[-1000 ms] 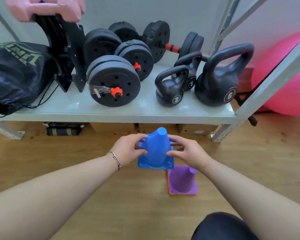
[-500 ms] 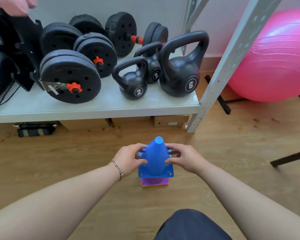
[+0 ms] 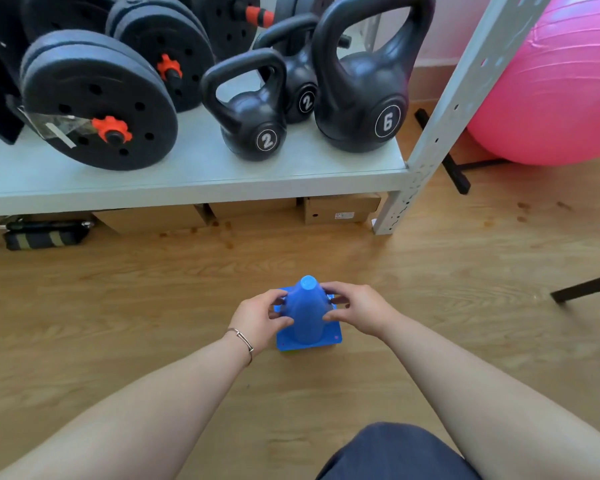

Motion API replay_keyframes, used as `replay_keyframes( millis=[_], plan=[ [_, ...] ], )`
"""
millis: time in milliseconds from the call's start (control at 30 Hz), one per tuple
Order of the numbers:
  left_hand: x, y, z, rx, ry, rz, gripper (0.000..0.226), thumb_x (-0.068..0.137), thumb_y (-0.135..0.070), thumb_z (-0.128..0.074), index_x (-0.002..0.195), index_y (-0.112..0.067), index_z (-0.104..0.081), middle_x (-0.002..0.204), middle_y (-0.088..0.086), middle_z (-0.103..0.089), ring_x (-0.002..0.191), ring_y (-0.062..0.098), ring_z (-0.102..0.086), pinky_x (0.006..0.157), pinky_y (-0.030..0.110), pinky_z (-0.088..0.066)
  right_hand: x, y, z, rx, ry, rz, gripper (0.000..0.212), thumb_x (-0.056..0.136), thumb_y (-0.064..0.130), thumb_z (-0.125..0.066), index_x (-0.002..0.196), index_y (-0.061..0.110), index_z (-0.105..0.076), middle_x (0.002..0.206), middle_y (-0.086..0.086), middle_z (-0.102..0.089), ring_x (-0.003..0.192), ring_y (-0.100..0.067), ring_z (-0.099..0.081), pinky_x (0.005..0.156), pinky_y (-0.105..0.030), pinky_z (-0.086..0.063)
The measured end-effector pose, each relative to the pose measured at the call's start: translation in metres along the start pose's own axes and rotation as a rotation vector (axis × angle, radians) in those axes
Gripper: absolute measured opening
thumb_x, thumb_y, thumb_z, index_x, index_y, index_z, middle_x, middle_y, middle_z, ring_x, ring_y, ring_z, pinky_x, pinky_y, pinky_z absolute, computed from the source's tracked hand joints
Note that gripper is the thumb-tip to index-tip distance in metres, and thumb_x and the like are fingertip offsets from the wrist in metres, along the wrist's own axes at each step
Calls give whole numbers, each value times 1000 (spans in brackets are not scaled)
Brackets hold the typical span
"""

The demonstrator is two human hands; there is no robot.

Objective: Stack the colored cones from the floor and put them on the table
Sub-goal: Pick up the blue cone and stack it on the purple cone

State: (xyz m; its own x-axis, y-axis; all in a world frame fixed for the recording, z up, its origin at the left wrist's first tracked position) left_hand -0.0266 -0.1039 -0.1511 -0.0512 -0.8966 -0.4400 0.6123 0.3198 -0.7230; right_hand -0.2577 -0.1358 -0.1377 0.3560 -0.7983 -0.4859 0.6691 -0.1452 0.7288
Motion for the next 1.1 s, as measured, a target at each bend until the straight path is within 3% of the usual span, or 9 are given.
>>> replay_keyframes(
  millis=[167, 433, 700, 900, 1000, 1100],
  plan=[
    [5, 8, -13, -14, -7, 29, 48, 74, -11, -78, 116, -27, -63, 103, -13, -65, 85, 6, -70, 80, 19, -50, 2, -14, -13, 62, -29, -60, 64, 80, 14, -78, 138, 28, -55, 134, 9, -61, 122, -9, -58, 104, -32, -48],
    [18, 14, -17, 10, 21, 39, 49, 72, -9, -80, 116, -25, -63, 100, -15, -63, 84, 7, -69, 80, 18, -49, 9, -23, -22, 74, -60, -91, 67, 79, 12, -79, 140, 23, -53, 139, 7, -58, 123, -9, -57, 99, -20, -44],
    [18, 21, -14, -32, 35, 49, 53, 71, -10, -81, 118, -29, -63, 101, -17, -63, 77, -10, -65, 64, -1, -43, 12, -25, -26, 124, -36, -118, 71, 77, 11, -81, 140, 27, -53, 139, 13, -56, 116, 1, -55, 80, 0, -39],
    [20, 24, -13, -36, 28, 34, 53, 72, -12, -80, 119, -29, -64, 104, -15, -64, 82, 0, -69, 73, 8, -45, 13, -25, -26, 123, -54, -115, 71, 76, 13, -82, 139, 28, -54, 136, 10, -60, 121, -1, -56, 89, -8, -40],
    [20, 25, -14, -50, 24, 33, 52, 72, -11, -80, 119, -29, -65, 103, -15, -64, 80, 1, -69, 71, 4, -44, 13, -25, -26, 118, -56, -116, 70, 75, 13, -82, 138, 27, -55, 133, 8, -62, 120, -2, -57, 86, -5, -39],
    [20, 25, -15, -63, 25, 32, 51, 72, -10, -79, 118, -29, -65, 103, -14, -64, 82, 3, -70, 75, 10, -47, 12, -27, -26, 123, -59, -119, 70, 76, 14, -83, 138, 29, -55, 134, 10, -61, 120, -2, -57, 84, -4, -39]
  ],
)
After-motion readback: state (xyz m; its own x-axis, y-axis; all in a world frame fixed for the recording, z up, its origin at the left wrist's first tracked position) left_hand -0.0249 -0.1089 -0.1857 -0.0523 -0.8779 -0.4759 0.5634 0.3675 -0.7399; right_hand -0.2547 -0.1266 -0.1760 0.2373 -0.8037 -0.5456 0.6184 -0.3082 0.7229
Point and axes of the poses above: each hand's wrist, its own x-axis towards the middle knuckle, its own z-axis out of the back of the hand, y = z × x, the point moved 1 cm from there along x, towards the middle knuckle
